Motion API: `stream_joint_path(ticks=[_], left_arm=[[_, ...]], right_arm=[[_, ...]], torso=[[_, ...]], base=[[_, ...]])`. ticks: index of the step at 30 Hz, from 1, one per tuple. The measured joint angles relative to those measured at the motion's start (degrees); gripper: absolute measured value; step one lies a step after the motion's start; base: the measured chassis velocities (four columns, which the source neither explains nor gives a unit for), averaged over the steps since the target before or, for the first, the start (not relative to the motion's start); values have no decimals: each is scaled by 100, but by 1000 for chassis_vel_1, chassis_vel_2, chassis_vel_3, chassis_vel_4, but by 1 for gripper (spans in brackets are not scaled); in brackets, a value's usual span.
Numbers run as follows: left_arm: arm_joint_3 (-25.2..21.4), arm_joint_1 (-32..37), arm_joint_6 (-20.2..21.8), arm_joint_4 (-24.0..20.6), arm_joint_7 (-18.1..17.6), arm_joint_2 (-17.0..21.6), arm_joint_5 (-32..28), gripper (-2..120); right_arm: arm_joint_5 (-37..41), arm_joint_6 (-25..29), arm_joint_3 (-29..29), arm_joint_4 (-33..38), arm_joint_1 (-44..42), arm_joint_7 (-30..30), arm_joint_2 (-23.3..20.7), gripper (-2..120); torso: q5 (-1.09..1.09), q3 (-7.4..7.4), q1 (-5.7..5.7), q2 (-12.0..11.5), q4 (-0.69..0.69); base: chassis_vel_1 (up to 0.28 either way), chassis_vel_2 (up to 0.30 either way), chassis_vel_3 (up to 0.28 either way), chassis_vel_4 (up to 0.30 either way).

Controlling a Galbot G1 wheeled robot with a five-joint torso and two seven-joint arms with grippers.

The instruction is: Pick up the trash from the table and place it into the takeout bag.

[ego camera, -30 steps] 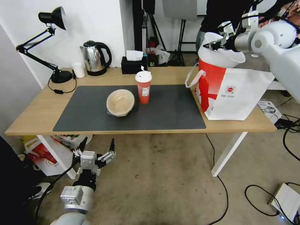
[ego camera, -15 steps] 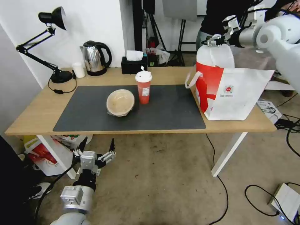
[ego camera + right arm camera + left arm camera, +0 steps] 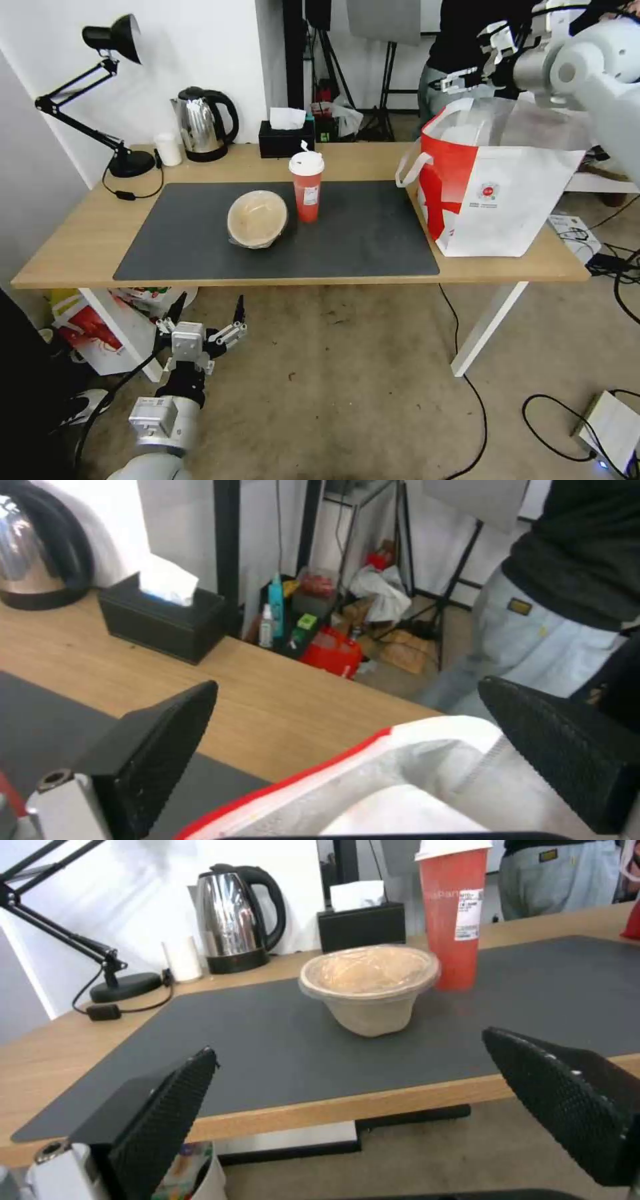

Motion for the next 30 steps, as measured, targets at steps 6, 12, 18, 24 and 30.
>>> stream_joint_path(ticks=[6,12,18,24,30], left_arm=[[0,0,0,0,0,0,0,100],[0,0,0,0,0,0,0,100],[0,0,0,0,0,0,0,100],[0,0,0,0,0,0,0,100],[0,0,0,0,0,0,0,100]], right_arm=[[-100,-1,-79,-26,104,17,-54,100],[7,182,87,-45,153,-48,-39,100],[223,813,673,280,-4,-118,62,100],[777,2216,1210,941,-415,416,259,100],[1052,2875,1509,1582,-969,833,370,100]], torso=[[0,0,0,0,-1],[0,0,0,0,-2],[-1,0,0,0,0],[-1,0,0,0,0],[-2,0,0,0,0]], base=[[0,0,0,0],[0,0,0,0],[0,0,0,0],[0,0,0,0],[0,0,0,0]])
